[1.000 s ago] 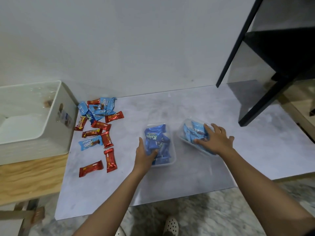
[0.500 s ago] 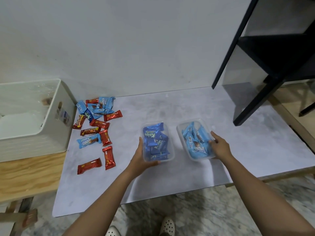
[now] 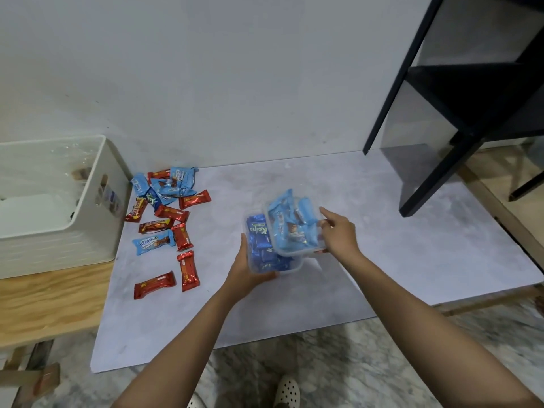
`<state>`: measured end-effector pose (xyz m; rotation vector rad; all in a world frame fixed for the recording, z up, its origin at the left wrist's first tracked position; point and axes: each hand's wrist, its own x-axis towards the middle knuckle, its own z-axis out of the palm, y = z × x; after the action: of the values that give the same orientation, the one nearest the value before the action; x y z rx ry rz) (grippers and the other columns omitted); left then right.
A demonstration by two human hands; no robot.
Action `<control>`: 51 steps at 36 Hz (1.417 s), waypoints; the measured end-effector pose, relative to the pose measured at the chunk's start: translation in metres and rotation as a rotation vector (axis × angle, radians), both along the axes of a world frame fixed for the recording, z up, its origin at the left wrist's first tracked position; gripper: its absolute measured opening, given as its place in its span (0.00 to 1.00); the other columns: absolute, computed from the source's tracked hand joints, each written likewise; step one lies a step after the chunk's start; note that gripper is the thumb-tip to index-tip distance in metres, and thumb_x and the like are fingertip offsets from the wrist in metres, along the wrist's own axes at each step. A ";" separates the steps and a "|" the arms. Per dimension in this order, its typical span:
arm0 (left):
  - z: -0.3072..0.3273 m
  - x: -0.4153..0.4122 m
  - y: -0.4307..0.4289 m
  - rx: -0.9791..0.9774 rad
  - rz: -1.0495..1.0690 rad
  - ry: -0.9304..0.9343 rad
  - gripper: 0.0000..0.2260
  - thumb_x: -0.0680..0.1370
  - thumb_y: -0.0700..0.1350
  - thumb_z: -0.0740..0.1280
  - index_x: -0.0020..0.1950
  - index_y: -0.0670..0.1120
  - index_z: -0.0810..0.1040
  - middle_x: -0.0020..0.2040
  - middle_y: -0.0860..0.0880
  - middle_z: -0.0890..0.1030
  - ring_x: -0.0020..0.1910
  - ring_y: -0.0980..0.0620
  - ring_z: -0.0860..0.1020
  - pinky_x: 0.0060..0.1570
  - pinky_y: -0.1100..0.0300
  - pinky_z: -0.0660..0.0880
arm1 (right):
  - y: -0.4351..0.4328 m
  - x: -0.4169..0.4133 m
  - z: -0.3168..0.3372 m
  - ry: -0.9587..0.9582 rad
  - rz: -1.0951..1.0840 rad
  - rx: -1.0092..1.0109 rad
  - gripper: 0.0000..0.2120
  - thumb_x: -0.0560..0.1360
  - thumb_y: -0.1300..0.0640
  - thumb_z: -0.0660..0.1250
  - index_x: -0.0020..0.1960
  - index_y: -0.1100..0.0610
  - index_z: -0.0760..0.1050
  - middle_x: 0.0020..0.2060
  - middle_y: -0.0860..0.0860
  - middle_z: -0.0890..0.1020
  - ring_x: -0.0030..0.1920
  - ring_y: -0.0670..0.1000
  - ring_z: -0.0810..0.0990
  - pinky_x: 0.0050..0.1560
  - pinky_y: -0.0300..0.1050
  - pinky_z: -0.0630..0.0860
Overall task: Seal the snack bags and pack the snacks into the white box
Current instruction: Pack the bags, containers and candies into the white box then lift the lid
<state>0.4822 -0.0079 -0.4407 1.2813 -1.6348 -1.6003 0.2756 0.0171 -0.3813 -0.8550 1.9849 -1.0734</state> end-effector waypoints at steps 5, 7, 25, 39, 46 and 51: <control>0.006 -0.003 -0.006 0.123 0.046 -0.025 0.14 0.78 0.38 0.64 0.64 0.41 0.70 0.54 0.47 0.78 0.52 0.51 0.78 0.49 0.64 0.79 | -0.003 0.020 -0.001 0.067 0.087 0.047 0.21 0.78 0.63 0.54 0.70 0.55 0.67 0.63 0.57 0.75 0.51 0.58 0.79 0.39 0.51 0.82; 0.009 0.001 -0.005 0.137 0.056 -0.063 0.16 0.77 0.41 0.65 0.64 0.42 0.70 0.56 0.46 0.77 0.58 0.48 0.77 0.52 0.63 0.78 | -0.003 0.021 -0.002 0.160 0.144 0.070 0.22 0.77 0.62 0.56 0.70 0.54 0.68 0.61 0.57 0.77 0.53 0.57 0.79 0.46 0.52 0.82; 0.013 0.029 0.013 0.080 -0.119 -0.049 0.37 0.67 0.42 0.76 0.69 0.55 0.60 0.67 0.53 0.70 0.66 0.54 0.70 0.59 0.64 0.72 | 0.008 0.027 -0.004 0.120 0.298 0.132 0.25 0.72 0.60 0.61 0.69 0.52 0.64 0.48 0.58 0.79 0.44 0.55 0.80 0.44 0.54 0.82; 0.046 0.024 -0.018 0.220 -0.083 -0.063 0.37 0.76 0.54 0.65 0.74 0.62 0.42 0.77 0.45 0.54 0.73 0.45 0.62 0.69 0.45 0.66 | 0.012 0.033 -0.006 -0.346 0.417 0.081 0.42 0.73 0.57 0.69 0.74 0.40 0.43 0.71 0.49 0.65 0.67 0.56 0.69 0.51 0.55 0.78; 0.059 0.025 -0.028 0.236 -0.079 -0.111 0.37 0.76 0.48 0.66 0.75 0.57 0.44 0.69 0.43 0.67 0.56 0.51 0.76 0.50 0.54 0.77 | -0.001 0.031 0.010 -0.298 0.384 0.145 0.41 0.73 0.60 0.69 0.75 0.45 0.47 0.69 0.52 0.69 0.60 0.53 0.73 0.43 0.47 0.78; 0.091 0.045 -0.047 0.185 0.001 -0.051 0.36 0.76 0.46 0.67 0.76 0.57 0.47 0.62 0.46 0.74 0.49 0.56 0.78 0.38 0.65 0.78 | -0.037 0.045 0.044 -0.263 0.446 0.128 0.43 0.71 0.58 0.72 0.75 0.42 0.49 0.67 0.54 0.69 0.58 0.56 0.76 0.51 0.53 0.80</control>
<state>0.5272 -0.0547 -0.3492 1.4251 -1.5444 -1.7665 0.3206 -0.0195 -0.3376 -0.9726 1.5314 -0.7479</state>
